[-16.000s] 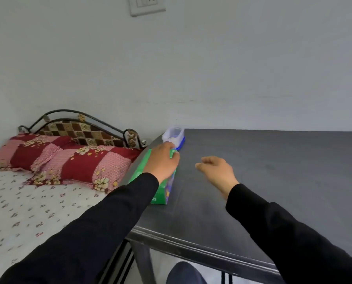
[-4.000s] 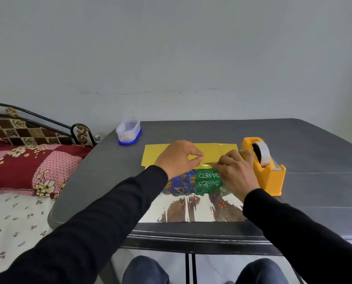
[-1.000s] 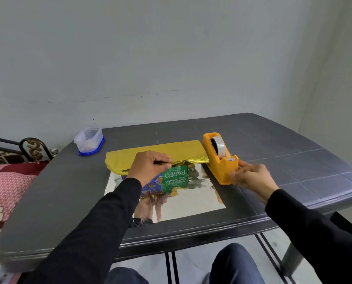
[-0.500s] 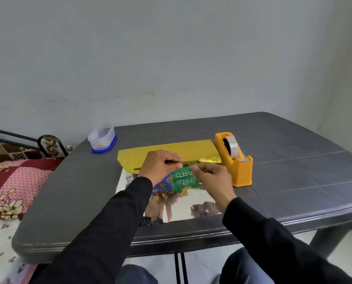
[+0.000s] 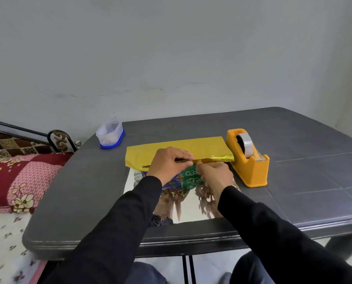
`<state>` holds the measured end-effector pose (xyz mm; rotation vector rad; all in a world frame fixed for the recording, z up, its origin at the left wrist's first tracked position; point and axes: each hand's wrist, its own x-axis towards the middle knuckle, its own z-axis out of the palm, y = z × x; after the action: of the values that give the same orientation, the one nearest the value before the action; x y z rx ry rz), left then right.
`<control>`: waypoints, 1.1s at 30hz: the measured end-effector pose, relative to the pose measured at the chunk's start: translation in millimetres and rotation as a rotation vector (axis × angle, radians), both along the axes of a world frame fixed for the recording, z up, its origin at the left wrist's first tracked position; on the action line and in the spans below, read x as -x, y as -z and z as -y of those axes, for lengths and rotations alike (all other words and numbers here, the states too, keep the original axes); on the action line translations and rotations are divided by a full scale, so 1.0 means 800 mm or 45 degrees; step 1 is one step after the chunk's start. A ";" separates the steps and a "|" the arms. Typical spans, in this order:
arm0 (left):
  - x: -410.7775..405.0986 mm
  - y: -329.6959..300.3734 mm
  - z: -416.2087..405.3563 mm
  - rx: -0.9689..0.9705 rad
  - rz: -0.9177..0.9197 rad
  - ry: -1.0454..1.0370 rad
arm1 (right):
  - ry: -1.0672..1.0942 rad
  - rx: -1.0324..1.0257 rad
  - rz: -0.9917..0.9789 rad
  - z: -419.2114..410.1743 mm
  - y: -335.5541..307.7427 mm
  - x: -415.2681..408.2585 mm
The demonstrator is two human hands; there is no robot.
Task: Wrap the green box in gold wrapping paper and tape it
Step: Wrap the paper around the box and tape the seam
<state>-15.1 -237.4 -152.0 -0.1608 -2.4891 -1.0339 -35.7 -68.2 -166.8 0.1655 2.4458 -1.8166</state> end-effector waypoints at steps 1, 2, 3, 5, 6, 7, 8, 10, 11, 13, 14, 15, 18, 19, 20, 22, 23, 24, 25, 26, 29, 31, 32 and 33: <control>0.000 0.000 0.000 -0.001 -0.003 -0.001 | -0.014 -0.038 -0.010 -0.001 0.000 0.002; 0.000 0.000 0.000 0.003 -0.007 0.000 | -0.025 -0.086 -0.015 -0.003 0.000 0.005; 0.000 0.000 0.000 0.010 -0.009 0.000 | -0.035 -0.132 -0.025 -0.005 -0.001 0.008; 0.000 -0.001 0.000 0.019 -0.006 0.000 | -0.076 -0.228 -0.034 -0.008 -0.004 0.015; -0.001 -0.001 0.000 0.017 -0.005 -0.001 | -0.107 -0.290 -0.023 -0.010 -0.006 0.019; -0.002 -0.001 -0.001 0.014 -0.004 -0.002 | -0.148 -0.359 -0.004 -0.012 -0.008 0.021; -0.002 -0.001 -0.001 0.013 -0.006 -0.001 | -0.193 -0.433 0.019 -0.015 -0.007 0.023; -0.002 0.000 -0.001 0.010 -0.011 0.004 | -0.249 -0.582 0.020 -0.021 -0.005 0.027; -0.003 0.000 -0.002 0.006 -0.012 0.004 | -0.254 -0.656 -0.005 -0.022 -0.005 0.028; -0.003 -0.001 -0.002 -0.002 -0.014 0.001 | -0.259 -0.802 -0.089 -0.020 -0.010 0.026; -0.003 -0.001 -0.002 -0.001 -0.016 0.000 | -0.246 -0.844 -0.143 -0.017 -0.013 0.025; -0.003 -0.002 -0.002 0.002 -0.019 -0.003 | -0.217 -0.864 -0.206 -0.016 -0.017 0.023; -0.004 -0.002 -0.003 0.005 -0.019 -0.012 | -0.151 -0.918 -0.305 -0.017 -0.016 0.020; -0.004 -0.002 -0.002 0.000 -0.014 -0.013 | -0.165 -0.960 -0.302 -0.019 -0.012 0.018; -0.004 -0.002 -0.002 -0.008 -0.006 -0.011 | -0.188 -0.993 -0.299 -0.021 -0.010 0.016; -0.005 -0.003 -0.003 -0.013 0.003 -0.006 | -0.232 -1.032 -0.324 -0.023 -0.009 0.011; -0.005 -0.004 -0.004 -0.009 0.004 -0.010 | -0.244 -1.041 -0.345 -0.023 -0.013 0.009; -0.005 -0.005 -0.003 -0.007 0.007 -0.011 | -0.246 -1.029 -0.354 -0.025 -0.018 0.007; -0.004 -0.006 -0.004 -0.007 0.011 -0.005 | -0.240 -0.988 -0.358 -0.030 -0.025 0.005; -0.003 -0.008 -0.004 -0.010 0.023 0.002 | -0.224 -0.923 -0.374 -0.038 -0.031 0.003; -0.001 -0.018 -0.007 0.005 0.100 -0.007 | -0.118 -0.769 -0.512 -0.077 -0.053 -0.009; 0.001 -0.026 -0.017 0.097 0.083 -0.055 | 0.005 -0.722 -0.616 -0.109 -0.066 -0.013; 0.002 -0.030 -0.028 0.158 0.043 -0.065 | 0.076 -0.694 -0.661 -0.123 -0.072 -0.011; 0.003 -0.034 -0.041 0.208 -0.006 -0.046 | 0.140 -0.670 -0.691 -0.134 -0.077 -0.008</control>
<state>-17.8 -204.8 -124.7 -0.1665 -2.5617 -0.8140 -29.3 39.3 -104.9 -0.1929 3.3149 -1.3295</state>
